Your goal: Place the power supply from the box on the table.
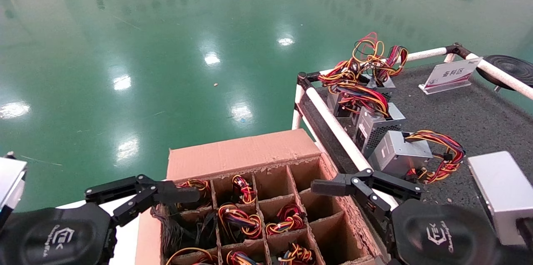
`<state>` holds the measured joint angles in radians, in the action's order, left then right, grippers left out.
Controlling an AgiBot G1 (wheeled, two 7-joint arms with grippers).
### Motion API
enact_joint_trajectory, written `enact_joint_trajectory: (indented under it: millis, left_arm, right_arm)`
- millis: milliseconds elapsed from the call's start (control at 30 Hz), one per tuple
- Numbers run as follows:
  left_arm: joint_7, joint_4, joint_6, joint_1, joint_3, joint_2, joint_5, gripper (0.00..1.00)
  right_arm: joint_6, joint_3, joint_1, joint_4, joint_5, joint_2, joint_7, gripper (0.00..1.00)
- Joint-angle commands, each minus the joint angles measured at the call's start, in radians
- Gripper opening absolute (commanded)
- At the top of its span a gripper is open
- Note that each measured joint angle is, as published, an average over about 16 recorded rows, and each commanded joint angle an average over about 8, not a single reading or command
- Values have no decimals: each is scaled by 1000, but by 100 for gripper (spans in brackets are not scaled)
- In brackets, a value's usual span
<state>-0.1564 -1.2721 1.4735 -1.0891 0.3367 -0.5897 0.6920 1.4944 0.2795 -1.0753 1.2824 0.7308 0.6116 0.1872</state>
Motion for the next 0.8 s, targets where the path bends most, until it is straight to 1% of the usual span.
enact_joint_trajectory:
  millis: [33, 800]
  left_arm:
    - [0, 0, 0, 0, 0, 0, 0, 0]
    - [0, 0, 0, 0, 0, 0, 0, 0]
  right_arm:
    - [0, 0, 0, 0, 0, 0, 0, 100]
    - [0, 0, 0, 0, 0, 0, 0, 100]
